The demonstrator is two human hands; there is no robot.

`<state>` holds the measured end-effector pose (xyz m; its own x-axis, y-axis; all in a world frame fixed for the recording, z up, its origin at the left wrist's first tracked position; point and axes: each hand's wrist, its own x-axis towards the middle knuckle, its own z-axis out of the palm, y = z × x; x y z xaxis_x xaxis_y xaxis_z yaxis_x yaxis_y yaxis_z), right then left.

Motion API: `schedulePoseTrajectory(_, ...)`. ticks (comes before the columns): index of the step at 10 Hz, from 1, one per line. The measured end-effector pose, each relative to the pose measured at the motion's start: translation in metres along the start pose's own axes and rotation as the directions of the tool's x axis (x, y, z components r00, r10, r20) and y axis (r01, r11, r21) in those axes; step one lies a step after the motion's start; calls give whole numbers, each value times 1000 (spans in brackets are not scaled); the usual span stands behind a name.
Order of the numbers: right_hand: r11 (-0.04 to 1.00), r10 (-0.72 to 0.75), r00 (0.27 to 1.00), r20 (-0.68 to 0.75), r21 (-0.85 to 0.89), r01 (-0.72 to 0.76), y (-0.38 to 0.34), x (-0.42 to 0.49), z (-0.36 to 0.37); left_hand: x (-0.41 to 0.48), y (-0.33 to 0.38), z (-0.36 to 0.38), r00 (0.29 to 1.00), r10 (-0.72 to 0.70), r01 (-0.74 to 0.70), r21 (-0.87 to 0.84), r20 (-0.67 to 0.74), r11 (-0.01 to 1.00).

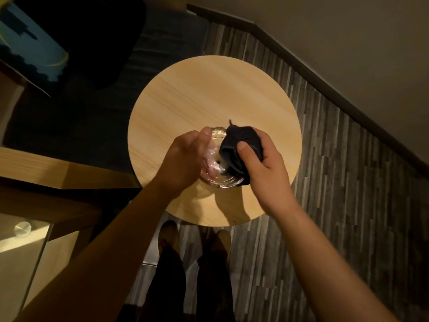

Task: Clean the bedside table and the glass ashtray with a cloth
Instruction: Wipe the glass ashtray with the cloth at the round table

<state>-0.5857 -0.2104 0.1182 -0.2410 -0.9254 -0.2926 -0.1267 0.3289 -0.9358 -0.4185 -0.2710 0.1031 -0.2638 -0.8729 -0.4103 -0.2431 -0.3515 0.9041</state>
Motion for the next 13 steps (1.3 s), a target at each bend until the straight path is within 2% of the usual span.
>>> schedulePoseTrajectory(1,981,117,967,-225,180,-77,10,-15,22,-8,-3,29,963,-92,66,-109,-252,992)
schedulePoseTrajectory(2,983,125,953,-277,168,-80,15,-22,23,-14,-6,41,953,-158,104,-210,-260,972)
schedulePoseTrajectory(3,993,84,987,-134,98,-71,14,-15,-2,-5,-7,16,988,-152,154,-128,23,980)
schedulePoseTrajectory(4,1000,1,996,95,-1,0,3,-1,-26,1,2,-3,899,-264,384,-341,349,858)
schedulePoseTrajectory(5,999,-24,990,137,-42,30,-7,7,-28,6,11,2,949,-197,252,-214,247,944)
schedulePoseTrajectory(6,1000,-7,999,-47,5,7,-5,0,-12,8,7,11,998,-23,28,-76,66,997)
schedulePoseTrajectory(7,998,35,966,-255,55,-22,2,-18,13,9,-5,26,989,66,-48,131,-131,990)
schedulePoseTrajectory(8,999,45,944,-327,41,-34,6,-30,23,-5,-9,36,982,170,-149,214,-82,965)
schedulePoseTrajectory(9,991,-9,928,-373,-126,-41,6,-32,12,-10,-5,39,997,21,-44,-299,-80,953)
schedulePoseTrajectory(10,944,-221,900,-375,-315,101,0,-31,-4,-15,-2,39,992,-124,112,-488,8,866)
schedulePoseTrajectory(11,803,-431,884,-180,-524,284,-8,-21,-12,-15,-8,33,990,-139,140,-467,37,873)
schedulePoseTrajectory(12,600,-443,894,70,-717,354,-11,-13,-10,-16,-3,40,988,-153,125,-576,0,808)
schedulePoseTrajectory(13,482,-410,894,179,-790,379,-10,-14,-9,-13,0,39,971,-230,150,-573,-70,806)
